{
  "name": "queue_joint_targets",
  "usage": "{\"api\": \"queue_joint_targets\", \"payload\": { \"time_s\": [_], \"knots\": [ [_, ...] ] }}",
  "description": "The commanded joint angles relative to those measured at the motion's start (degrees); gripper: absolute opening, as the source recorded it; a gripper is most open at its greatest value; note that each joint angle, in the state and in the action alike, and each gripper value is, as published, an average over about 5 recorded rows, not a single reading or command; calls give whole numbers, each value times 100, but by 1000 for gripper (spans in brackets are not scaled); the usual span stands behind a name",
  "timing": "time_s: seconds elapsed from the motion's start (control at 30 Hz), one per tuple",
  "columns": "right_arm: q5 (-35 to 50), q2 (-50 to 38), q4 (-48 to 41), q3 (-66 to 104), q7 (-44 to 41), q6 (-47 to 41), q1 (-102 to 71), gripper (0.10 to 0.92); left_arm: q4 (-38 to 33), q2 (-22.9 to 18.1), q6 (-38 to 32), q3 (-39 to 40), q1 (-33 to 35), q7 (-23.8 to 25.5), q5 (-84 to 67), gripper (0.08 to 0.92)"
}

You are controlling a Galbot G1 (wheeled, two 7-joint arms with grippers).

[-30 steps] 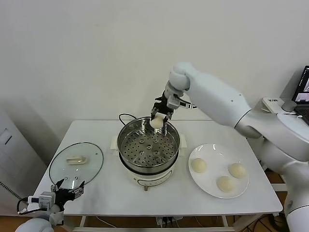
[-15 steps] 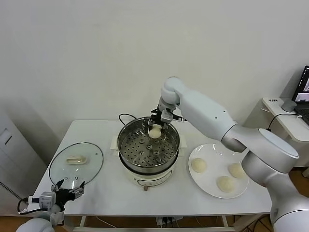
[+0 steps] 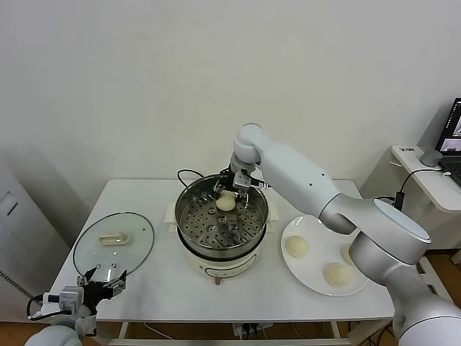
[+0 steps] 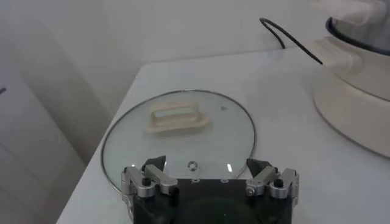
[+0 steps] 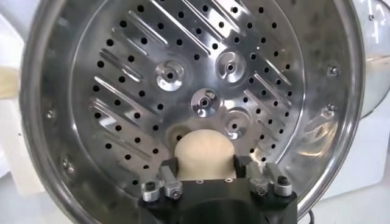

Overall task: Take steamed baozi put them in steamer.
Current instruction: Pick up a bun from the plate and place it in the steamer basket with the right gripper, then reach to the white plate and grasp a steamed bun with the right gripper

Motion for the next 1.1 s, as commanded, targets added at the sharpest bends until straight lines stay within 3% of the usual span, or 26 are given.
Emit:
{"api": "queue_joint_targets", "payload": {
  "time_s": [0.03,0.1,0.2,0.37,0.77,1.1],
  "knots": [
    [-109,31,-17,98,116,280,26,784,-20,-2,1,2,8,1,1,823],
    [226,-31,11,34,61,280,172,811,-39,-4,2,-1,17,1,1,823],
    [1428,-311,129,-453,-147,232,704,821,-78,-15,4,-28,58,0,3,823],
    [3320,-950,273,-1525,-567,-692,1711,823,-156,-55,3,-85,146,-2,16,823],
    [5464,-2273,285,-3545,-878,-3743,2832,823,-213,-54,-7,-86,156,36,-11,823],
    [6215,-3227,1084,-4238,-701,-4889,2689,823,-179,-22,-14,-85,115,32,-13,823]
  ]
}}
